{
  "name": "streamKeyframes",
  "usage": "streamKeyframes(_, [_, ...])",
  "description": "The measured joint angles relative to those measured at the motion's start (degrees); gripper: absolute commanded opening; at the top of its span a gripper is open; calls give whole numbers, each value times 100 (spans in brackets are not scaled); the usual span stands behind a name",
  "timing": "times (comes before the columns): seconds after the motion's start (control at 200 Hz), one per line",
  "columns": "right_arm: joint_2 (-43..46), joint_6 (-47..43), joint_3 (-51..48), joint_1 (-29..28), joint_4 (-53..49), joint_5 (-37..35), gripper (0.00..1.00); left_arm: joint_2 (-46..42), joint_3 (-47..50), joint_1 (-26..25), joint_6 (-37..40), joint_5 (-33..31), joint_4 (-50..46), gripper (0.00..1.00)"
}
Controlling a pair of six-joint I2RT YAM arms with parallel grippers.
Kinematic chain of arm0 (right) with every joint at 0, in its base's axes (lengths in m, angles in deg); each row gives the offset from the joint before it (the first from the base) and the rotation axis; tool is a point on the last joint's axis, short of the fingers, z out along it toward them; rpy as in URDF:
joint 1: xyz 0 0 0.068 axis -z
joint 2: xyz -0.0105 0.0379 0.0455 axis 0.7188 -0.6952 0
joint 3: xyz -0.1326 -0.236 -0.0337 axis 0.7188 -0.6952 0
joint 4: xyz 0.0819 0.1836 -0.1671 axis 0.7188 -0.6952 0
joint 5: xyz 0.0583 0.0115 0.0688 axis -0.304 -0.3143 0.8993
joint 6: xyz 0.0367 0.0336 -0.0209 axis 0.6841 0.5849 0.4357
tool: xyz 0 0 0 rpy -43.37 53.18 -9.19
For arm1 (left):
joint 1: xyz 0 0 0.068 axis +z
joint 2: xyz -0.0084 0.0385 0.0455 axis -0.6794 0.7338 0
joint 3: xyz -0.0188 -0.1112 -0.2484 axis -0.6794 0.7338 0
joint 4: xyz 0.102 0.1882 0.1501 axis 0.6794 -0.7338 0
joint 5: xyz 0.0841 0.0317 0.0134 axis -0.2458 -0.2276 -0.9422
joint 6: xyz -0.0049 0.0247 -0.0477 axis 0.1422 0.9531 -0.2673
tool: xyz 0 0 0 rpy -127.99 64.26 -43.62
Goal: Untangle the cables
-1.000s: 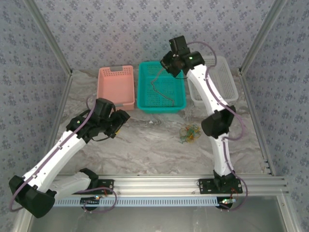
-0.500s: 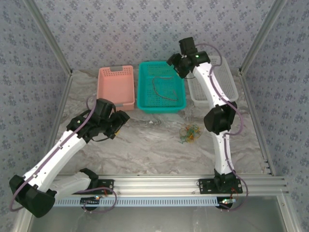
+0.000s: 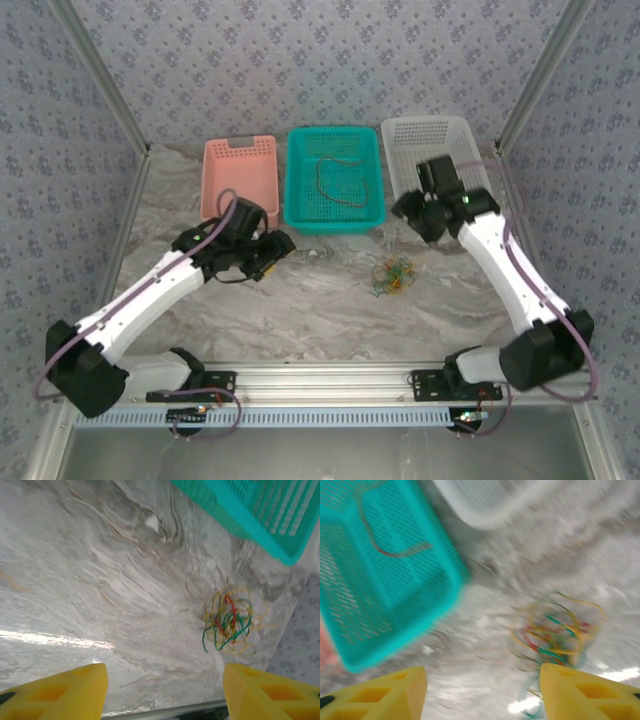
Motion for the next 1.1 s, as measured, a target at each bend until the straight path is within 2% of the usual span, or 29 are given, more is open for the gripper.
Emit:
streamKeyframes(0.14, [369,166,-1504,138,129,490,66,802,-164,-568,208,164,398,55])
streamKeyframes(0.245, [367,302,-2260,319,501,826,54,1394,-522,-938,437,210,553,53])
streamKeyframes(0.31, [350,350,-2496,468,715,942,51,1757,-841,-1150,605,251,632,52])
streamKeyframes(0.49, [-81,286,-2599,815,1386,1224,42,2680,-1738,-1585,1043,339,817,57])
streamKeyframes(0.68, [-549,61,-2608,874,1788,1425,15,3722,-2736,-1882,1495,391,800,64])
streamKeyframes(0.849, [-487,-59,-2660,879,1851,1572,0,4461,-3272,-2059,1690,400,793,65])
streamKeyframes(1.004, [-380,-114,-2688,925,1825,1655,0,4878,-3471,-2146,1801,267,710,64])
streamKeyframes(1.099, [-348,-129,-2721,955,1792,1716,0,4970,-3467,-2181,1810,146,651,58])
